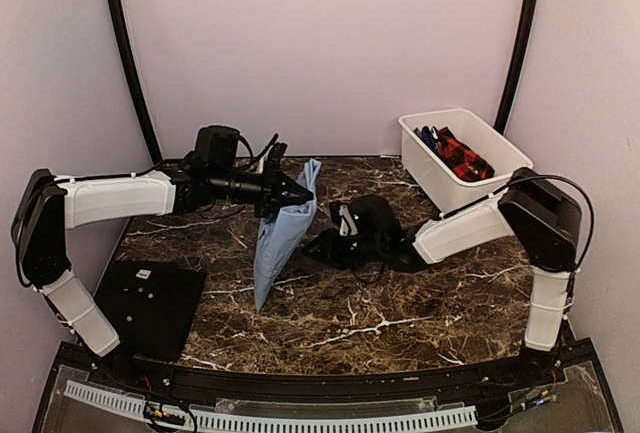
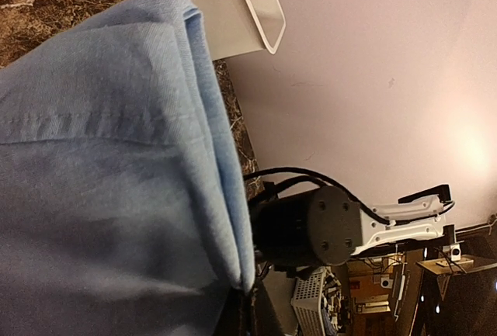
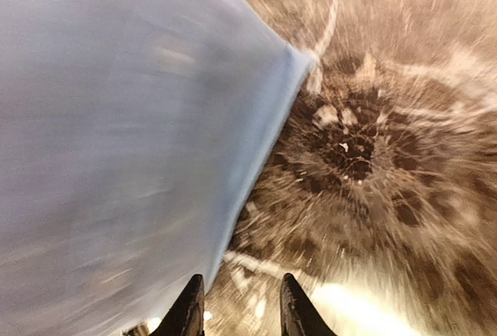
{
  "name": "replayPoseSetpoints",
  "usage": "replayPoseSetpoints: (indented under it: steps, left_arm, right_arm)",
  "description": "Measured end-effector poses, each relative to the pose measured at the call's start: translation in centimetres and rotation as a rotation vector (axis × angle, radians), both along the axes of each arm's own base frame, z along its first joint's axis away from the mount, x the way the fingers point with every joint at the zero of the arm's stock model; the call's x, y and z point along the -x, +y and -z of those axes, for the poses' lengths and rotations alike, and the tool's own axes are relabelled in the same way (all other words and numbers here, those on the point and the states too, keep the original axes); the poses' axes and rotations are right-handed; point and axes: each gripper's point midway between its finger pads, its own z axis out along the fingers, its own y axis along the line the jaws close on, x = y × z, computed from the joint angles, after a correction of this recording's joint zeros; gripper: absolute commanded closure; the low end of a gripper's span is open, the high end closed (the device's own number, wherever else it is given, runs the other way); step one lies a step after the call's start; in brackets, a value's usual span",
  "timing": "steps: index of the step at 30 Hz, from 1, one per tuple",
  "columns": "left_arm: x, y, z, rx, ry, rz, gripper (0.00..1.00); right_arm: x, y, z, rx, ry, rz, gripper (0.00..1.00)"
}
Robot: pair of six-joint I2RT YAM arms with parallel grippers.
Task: Fold and stack the long sleeve shirts
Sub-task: Turn over the square folded shirt at the center of the board.
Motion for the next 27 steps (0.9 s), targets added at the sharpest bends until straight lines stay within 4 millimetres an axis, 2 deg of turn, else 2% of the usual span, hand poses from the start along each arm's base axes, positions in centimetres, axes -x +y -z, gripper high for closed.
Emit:
replayPoseSetpoints:
  steps: [4,6,7,9,11,13,15,17,20,22,24,27]
  left_arm:
    - [0.4,-1.2,1.3,-0.015,0.011,0.024,1.00]
    - [0.8,-2.8,2.5,-0.028,0.020,0.047,0.87]
    - [1.0,-4.1,3.2,-0.039,0.024,0.063,0.77]
    - [1.5,-6.6,4.7,-0.055,0.025,0.098,0.66]
    - [2.3,-9.9,6.6,-0.075,0.037,0.134,0.55]
    - [3.2,-12.7,8.2,-0.094,0.047,0.166,0.49]
    - [4.1,-14.3,9.3,-0.114,0.046,0.184,0.45]
    - [4.9,-15.1,9.6,-0.135,0.041,0.193,0.44]
    - [4.2,-14.6,8.9,-0.155,0.010,0.155,0.44]
    - [2.9,-12.9,8.2,-0.173,-0.015,0.097,0.44]
    - [1.7,-10.3,7.5,-0.192,-0.031,0.034,0.45]
    - [-0.2,-4.7,6.8,-0.238,-0.055,-0.083,0.46]
  right_arm:
    - [0.4,-3.5,-5.5,0.010,-0.095,0.065,0.59]
    - [0.8,-6.3,-8.4,0.023,-0.151,0.122,0.53]
    - [1.1,-7.9,-9.6,0.031,-0.175,0.154,0.51]
    - [1.6,-11.0,-11.2,0.058,-0.209,0.218,0.45]
    - [2.1,-14.2,-12.1,0.092,-0.233,0.283,0.38]
    - [2.8,-16.9,-12.5,0.123,-0.247,0.331,0.34]
    - [3.5,-18.6,-12.1,0.152,-0.242,0.356,0.31]
    - [4.1,-19.9,-10.8,0.197,-0.227,0.366,0.29]
    - [4.7,-20.6,-8.4,0.274,-0.186,0.352,0.29]
    - [4.8,-20.5,-6.6,0.326,-0.156,0.329,0.30]
    - [4.9,-20.3,-4.8,0.377,-0.128,0.308,0.32]
    - [4.8,-19.8,-2.3,0.456,-0.082,0.265,0.38]
